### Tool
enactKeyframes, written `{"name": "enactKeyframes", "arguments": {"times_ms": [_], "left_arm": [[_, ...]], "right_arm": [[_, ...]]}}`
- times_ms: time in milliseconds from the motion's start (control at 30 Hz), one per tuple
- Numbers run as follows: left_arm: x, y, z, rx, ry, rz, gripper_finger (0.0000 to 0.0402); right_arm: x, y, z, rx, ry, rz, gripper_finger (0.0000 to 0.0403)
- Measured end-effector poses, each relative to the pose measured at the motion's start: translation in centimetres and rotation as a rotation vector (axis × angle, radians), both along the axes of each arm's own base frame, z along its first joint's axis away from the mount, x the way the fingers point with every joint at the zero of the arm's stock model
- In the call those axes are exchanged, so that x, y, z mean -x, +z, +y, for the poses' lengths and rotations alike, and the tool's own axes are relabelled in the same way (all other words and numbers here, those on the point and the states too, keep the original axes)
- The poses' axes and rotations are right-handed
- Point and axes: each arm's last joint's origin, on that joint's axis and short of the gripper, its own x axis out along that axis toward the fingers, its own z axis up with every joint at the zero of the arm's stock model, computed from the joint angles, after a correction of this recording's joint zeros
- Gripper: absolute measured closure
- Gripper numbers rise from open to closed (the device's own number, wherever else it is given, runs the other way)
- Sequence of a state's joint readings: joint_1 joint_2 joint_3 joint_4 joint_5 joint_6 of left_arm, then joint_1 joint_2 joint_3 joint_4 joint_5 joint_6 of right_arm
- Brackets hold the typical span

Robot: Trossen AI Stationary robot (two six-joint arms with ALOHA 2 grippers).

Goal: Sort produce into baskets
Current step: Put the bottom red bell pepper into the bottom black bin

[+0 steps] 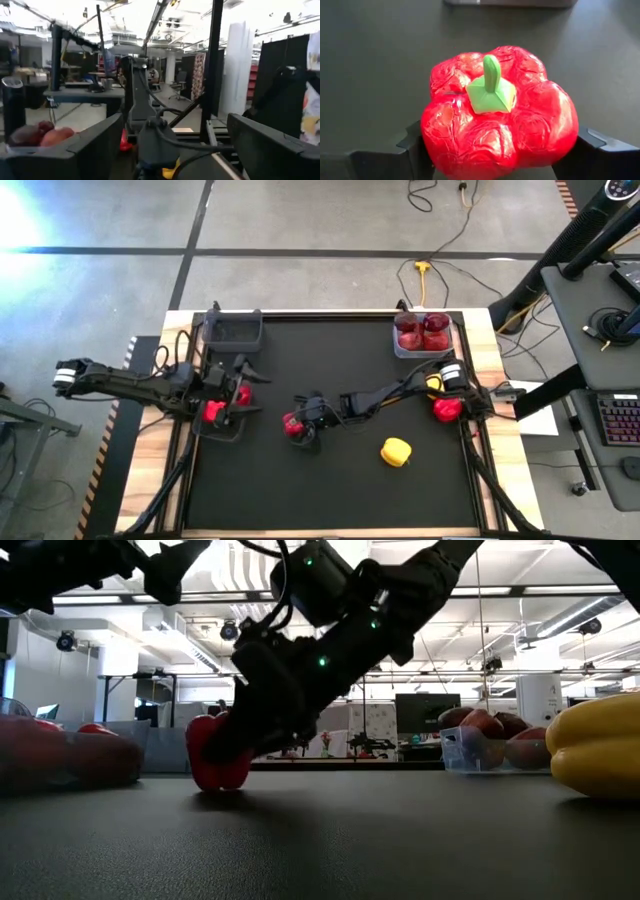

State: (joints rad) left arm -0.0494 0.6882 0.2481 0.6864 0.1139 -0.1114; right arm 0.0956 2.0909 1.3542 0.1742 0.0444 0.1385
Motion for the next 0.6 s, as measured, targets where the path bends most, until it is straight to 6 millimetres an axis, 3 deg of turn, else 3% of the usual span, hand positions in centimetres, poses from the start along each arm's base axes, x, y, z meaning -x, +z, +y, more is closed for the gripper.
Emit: {"name": "enactKeyframes", "arguments": {"times_ms": [233,600], "left_arm": [[-0.2,-0.9,0.1,0.005,0.018,0.099,0.0063],[-0.9,-1.7,0.1,-0.011,0.042,0.148,0.0063]], "right_arm": [[0.1,0.3,0.0,0.006,0.005,0.000,0.0085],[3.5,5.3,0.3,0.007,-0.010,0.191,0.0052]]}}
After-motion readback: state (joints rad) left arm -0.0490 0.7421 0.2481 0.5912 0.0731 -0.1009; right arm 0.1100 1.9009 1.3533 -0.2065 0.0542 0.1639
